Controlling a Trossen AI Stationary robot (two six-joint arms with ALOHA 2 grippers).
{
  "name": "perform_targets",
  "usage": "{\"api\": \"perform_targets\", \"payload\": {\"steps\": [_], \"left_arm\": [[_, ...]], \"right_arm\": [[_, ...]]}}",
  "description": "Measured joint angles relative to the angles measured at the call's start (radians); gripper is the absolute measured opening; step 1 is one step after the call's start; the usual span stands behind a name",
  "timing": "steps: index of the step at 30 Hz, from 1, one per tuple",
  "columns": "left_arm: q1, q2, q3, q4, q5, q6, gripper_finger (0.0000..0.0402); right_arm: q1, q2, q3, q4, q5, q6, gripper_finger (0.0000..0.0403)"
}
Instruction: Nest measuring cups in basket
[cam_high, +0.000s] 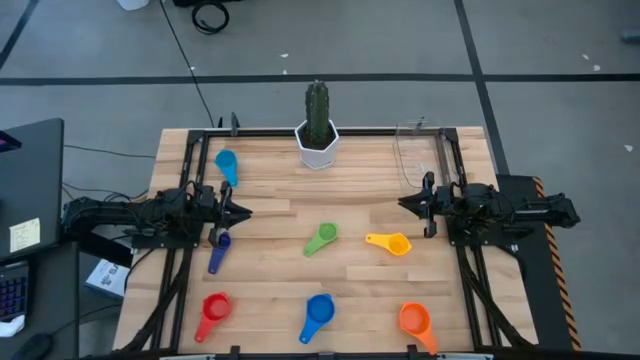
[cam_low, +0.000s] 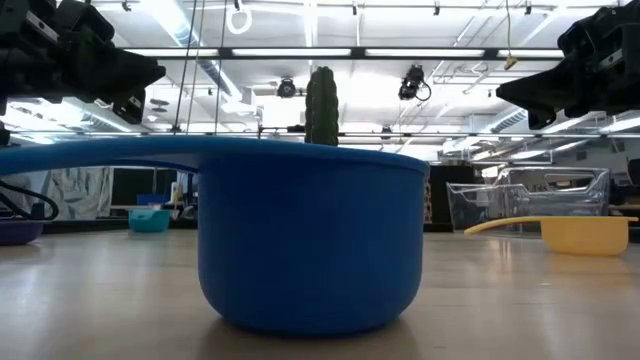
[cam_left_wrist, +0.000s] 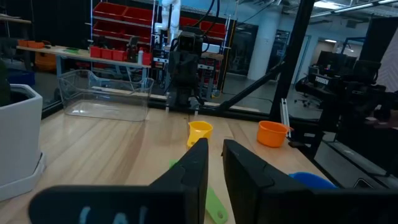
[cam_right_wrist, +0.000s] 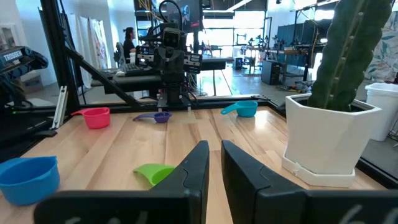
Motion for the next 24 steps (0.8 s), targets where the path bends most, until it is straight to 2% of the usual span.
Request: {"api": "perform_targets", "payload": {"steps": [10,18,21,24], "left_arm": [[0.000,0.000,0.000,0.002,0.000,-0.027,0.0055],[0.000,0.000,0.000,0.002,0.000,-0.026,0.0055],[0.000,0.000,0.000,0.002,0.000,-0.027,0.0055],[0.000,0.000,0.000,0.002,0.000,-0.027,0.0055]], "right_arm": [[0.000,0.000,0.000,0.005,0.000,0.000,0.0048],[-0.003,0.000,0.009,0.156,0.029,0.004,0.0048],[-0.003,0.000,0.080,0.176,0.039,-0.004,0.0048],[-0.003,0.001,0.201,0.068,0.039,-0.024,0.0048]]}}
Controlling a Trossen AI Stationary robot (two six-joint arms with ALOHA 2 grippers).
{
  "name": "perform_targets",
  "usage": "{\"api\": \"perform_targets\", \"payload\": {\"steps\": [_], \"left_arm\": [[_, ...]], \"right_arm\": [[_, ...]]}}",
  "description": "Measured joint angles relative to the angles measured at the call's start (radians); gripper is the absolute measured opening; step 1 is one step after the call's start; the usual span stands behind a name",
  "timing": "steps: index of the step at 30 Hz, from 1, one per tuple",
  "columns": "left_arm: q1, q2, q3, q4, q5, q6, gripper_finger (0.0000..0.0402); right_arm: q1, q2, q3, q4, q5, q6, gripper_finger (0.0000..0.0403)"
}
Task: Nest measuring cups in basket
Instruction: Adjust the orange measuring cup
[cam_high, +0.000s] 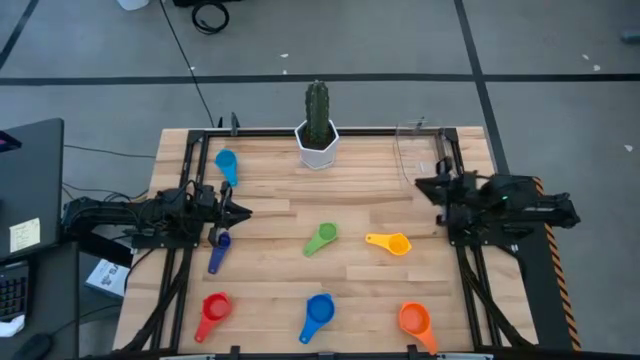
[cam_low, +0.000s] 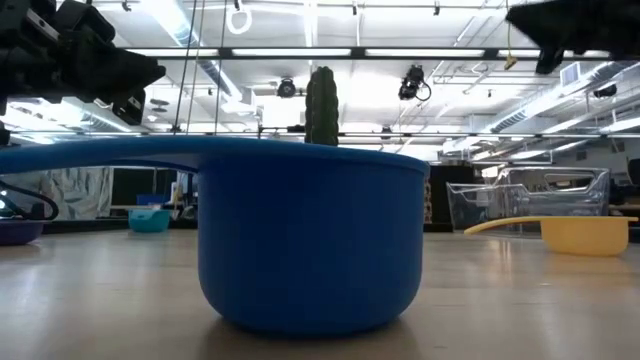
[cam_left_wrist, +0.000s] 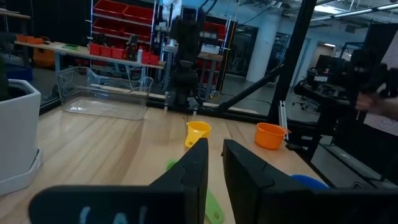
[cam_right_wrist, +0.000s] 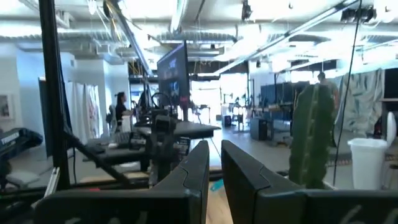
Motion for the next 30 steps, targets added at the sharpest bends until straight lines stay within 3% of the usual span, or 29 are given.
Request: {"api": "perform_targets", "payload": {"steps": [6,14,22,30], "left_arm": [[0.000,0.000,0.000,0.000,0.000,0.000,0.0055],[0.000,0.000,0.000,-0.001,0.000,0.000,0.0055],[0.000,0.000,0.000,-0.001,0.000,0.000,0.0055],[0.000,0.000,0.000,-0.001,0.000,0.000,0.0055]], "right_arm": [[0.000,0.068,0.335,-0.445,-0.004,0.022,0.0048],[0.000,0.308,0.702,-0.970,-0.025,0.128,0.0048],[0.000,0.509,0.836,-1.148,-0.320,0.141,0.0048],[0.012,0.579,0.841,-1.282,-0.419,0.273,0.0048]]}}
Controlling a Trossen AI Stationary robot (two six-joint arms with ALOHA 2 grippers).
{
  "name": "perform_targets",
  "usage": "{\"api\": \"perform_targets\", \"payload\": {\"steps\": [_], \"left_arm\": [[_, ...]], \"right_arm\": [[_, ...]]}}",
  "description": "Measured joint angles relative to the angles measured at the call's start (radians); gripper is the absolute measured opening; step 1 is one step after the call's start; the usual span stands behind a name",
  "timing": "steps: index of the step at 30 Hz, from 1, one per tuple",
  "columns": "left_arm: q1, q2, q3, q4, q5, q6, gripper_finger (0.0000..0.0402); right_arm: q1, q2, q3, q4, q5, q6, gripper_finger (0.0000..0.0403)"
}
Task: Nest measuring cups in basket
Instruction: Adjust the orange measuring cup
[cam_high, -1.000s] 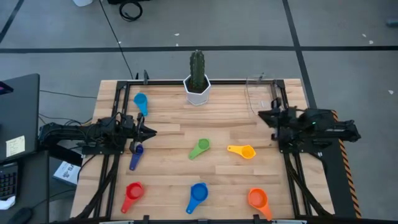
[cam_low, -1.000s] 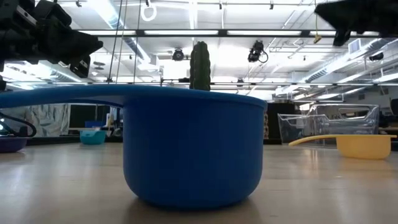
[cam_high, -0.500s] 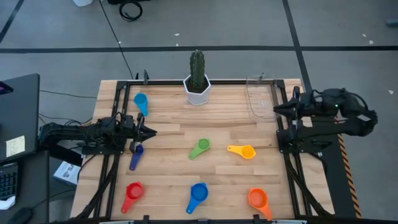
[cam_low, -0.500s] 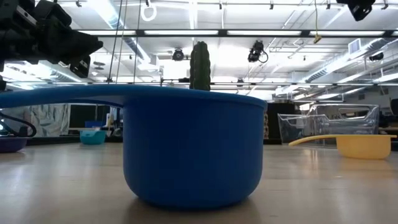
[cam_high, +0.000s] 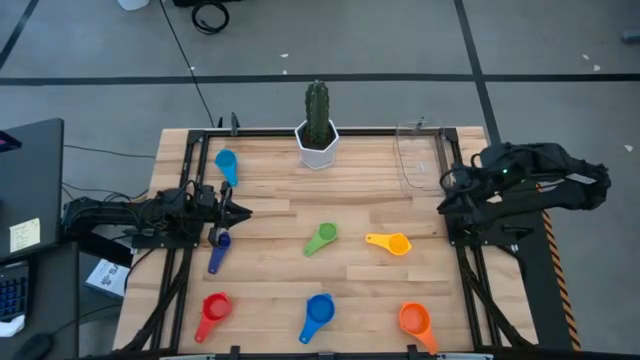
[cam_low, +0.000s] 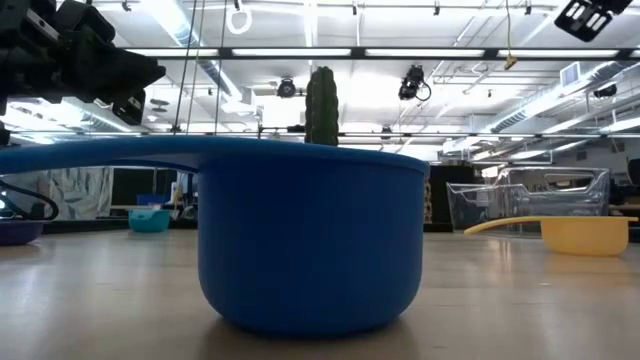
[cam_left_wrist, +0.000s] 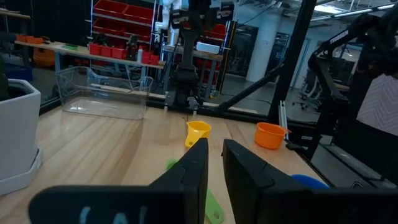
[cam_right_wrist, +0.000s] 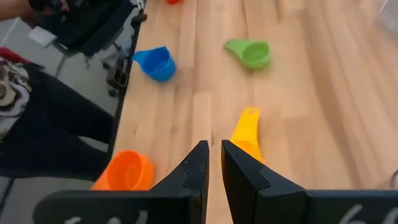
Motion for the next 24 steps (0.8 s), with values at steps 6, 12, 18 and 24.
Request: {"api": "perform_targets", "payload": {"steps": [6,12,18,24], "left_arm": [[0.000,0.000,0.000,0.000,0.000,0.000,0.0055],[0.000,0.000,0.000,0.000,0.000,0.000,0.0055],[0.000,0.000,0.000,0.000,0.000,0.000,0.0055],[0.000,0.000,0.000,-0.001,0.000,0.000,0.0055]], "right_arm": [[0.004,-0.001,0.000,0.046,-0.043,0.122,0.0048],[0.004,-0.001,0.000,0.172,-0.036,0.254,0.0048],[0.004,0.002,0.000,0.300,-0.035,0.275,0.0048],[0.009,0.023,0.000,0.353,-0.084,0.249,0.0035]]}}
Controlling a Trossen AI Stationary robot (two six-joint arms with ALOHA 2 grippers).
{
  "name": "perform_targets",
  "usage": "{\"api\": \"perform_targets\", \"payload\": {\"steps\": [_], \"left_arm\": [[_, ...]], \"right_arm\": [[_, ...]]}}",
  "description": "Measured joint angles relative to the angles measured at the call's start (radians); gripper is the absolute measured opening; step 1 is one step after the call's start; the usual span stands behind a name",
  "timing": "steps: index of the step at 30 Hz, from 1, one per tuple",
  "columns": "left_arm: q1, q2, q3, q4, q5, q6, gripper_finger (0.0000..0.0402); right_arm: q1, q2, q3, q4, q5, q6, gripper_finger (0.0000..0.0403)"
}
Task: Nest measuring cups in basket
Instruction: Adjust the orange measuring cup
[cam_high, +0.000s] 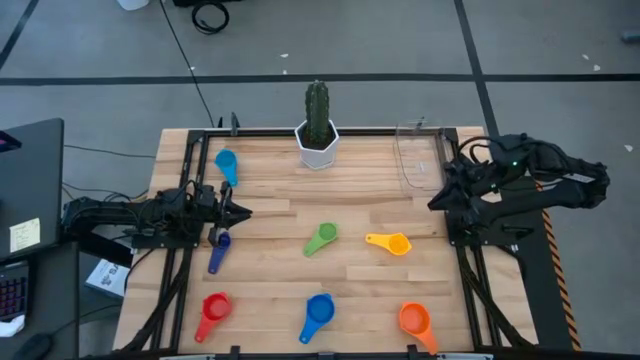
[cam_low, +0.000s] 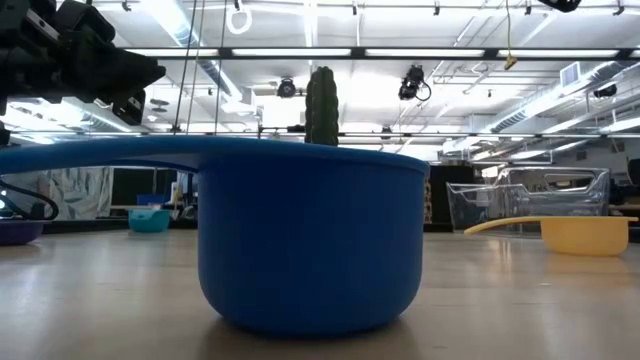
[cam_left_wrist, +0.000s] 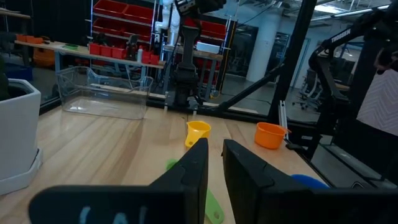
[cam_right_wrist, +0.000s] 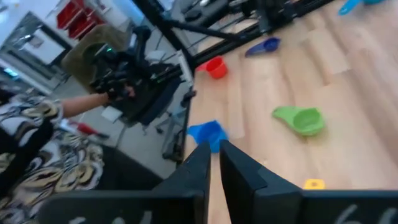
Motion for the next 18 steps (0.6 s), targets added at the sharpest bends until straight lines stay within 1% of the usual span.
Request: {"api": "perform_targets", "payload": {"steps": [2,4,7,13,18], "left_arm": [[0.000,0.000,0.000,-0.001,0.000,0.000,0.0055],[0.000,0.000,0.000,-0.001,0.000,0.000,0.0055],[0.000,0.000,0.000,-0.001,0.000,0.000,0.0055],[0.000,0.000,0.000,-0.002,0.000,-0.028,0.0055],[0.000,0.000,0.000,-0.010,0.000,-0.045,0.0055]], "right_arm": [[0.007,0.007,0.000,-0.004,-0.029,0.016,0.0015],[0.021,0.014,0.000,-0.021,-0.048,0.027,0.0007],[0.050,0.032,0.000,-0.071,-0.051,0.052,0.0010],[0.128,0.103,0.000,-0.271,-0.055,0.122,0.0006],[0.184,0.164,0.000,-0.313,-0.056,0.209,0.0007]]}}
